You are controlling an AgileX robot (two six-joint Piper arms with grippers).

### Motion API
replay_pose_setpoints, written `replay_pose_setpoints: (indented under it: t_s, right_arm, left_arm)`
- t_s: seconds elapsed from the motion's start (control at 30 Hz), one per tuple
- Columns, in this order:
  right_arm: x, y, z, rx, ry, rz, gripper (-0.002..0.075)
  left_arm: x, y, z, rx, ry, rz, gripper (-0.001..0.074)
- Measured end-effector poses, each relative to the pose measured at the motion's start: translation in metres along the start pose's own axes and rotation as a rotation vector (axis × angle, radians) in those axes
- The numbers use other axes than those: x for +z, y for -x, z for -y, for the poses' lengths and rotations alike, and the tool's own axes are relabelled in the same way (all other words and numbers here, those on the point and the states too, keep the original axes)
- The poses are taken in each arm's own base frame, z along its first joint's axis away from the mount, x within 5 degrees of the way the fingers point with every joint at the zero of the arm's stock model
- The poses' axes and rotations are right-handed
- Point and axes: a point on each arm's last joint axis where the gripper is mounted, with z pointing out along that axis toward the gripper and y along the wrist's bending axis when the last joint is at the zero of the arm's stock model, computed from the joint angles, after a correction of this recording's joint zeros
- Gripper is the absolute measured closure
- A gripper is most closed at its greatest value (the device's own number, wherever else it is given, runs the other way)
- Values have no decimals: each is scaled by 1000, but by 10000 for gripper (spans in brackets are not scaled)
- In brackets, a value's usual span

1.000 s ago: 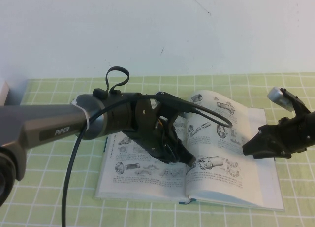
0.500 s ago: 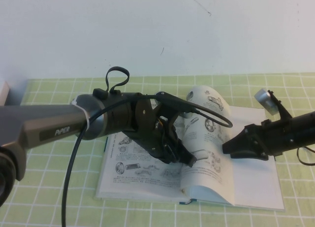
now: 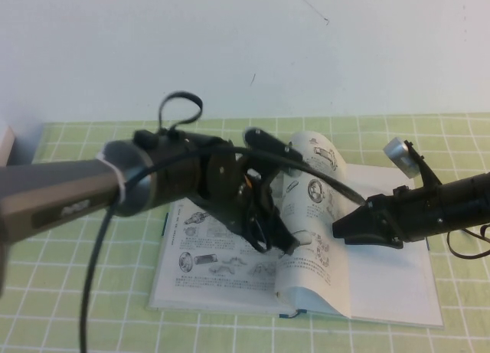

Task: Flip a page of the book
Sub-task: Open the closed book

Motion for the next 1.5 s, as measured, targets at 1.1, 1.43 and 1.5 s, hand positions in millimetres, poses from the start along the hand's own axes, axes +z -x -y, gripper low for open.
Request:
replay_pose_setpoints:
  t_s: [1.1, 1.43, 1.5]
  right_arm:
    - [1, -2, 2, -43, -19, -19, 465]
    - [1, -2, 2, -48, -25, -23, 465]
    - [1, -2, 2, -48, -25, -23, 465]
  left_arm:
    - [47, -7, 138, 735, -84, 39, 737]
    - [55, -5, 128, 676, -77, 36, 737]
    - [55, -4, 127, 657, -77, 36, 737]
